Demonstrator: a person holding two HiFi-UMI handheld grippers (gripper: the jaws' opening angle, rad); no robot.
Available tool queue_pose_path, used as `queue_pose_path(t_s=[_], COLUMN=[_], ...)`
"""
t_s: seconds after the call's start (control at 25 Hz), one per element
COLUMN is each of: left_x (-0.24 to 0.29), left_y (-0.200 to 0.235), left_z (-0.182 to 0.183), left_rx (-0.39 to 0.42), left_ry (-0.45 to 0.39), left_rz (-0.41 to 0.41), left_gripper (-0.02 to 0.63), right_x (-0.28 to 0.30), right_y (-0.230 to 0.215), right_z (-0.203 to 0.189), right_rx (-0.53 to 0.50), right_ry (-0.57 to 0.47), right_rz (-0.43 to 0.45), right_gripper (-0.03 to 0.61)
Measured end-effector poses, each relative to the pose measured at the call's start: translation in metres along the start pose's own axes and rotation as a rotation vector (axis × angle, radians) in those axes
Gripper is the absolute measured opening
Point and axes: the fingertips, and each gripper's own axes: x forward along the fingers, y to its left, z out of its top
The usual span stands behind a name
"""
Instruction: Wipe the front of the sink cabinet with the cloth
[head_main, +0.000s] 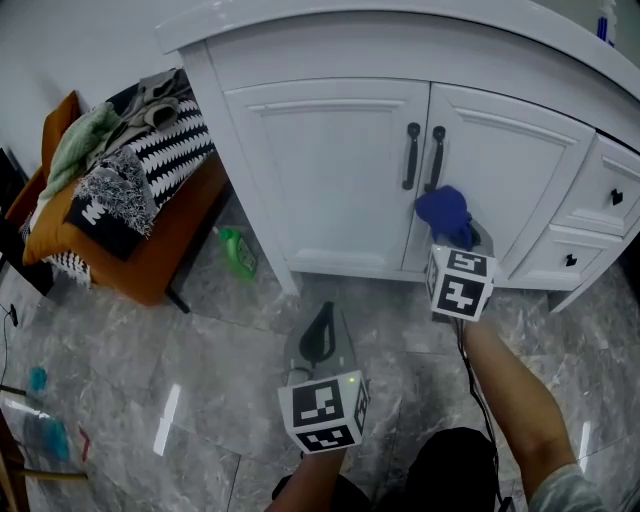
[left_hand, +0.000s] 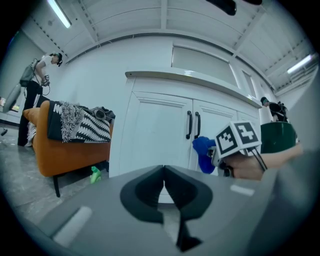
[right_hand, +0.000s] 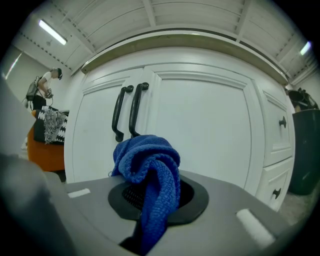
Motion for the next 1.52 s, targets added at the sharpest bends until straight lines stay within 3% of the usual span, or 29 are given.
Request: queue_pose_path(t_s=[0.28, 0.68, 1.08, 1.52], left_x=[-0.006, -0.02, -0.028, -0.037], left_y=[0.006, 0.041, 0.08, 0.1], left_z=[0.0, 0.003, 0.0, 0.0], left_rx=[-0.012, 0.01, -0.02, 0.005], left_ry=[0.002, -0.002, 0.0, 0.003], left_rz=[0.007, 0.028, 0.079, 0.102], left_gripper=[0.011, 0.011, 0.011, 0.011], right_x=[0.005, 0.021, 0.029, 0.035], right_y=[0.065, 0.122, 0.174, 0.228], right_z=[0.002, 0.009, 0.014, 0.016], right_rx=[-0.044, 0.003, -0.055, -0.064], right_ry=[0.01, 0.014, 0.009, 0.055], right_rz=[0.141, 0.183, 0.231, 0.295], right_gripper=[0.061, 0.063, 0.063, 0.063])
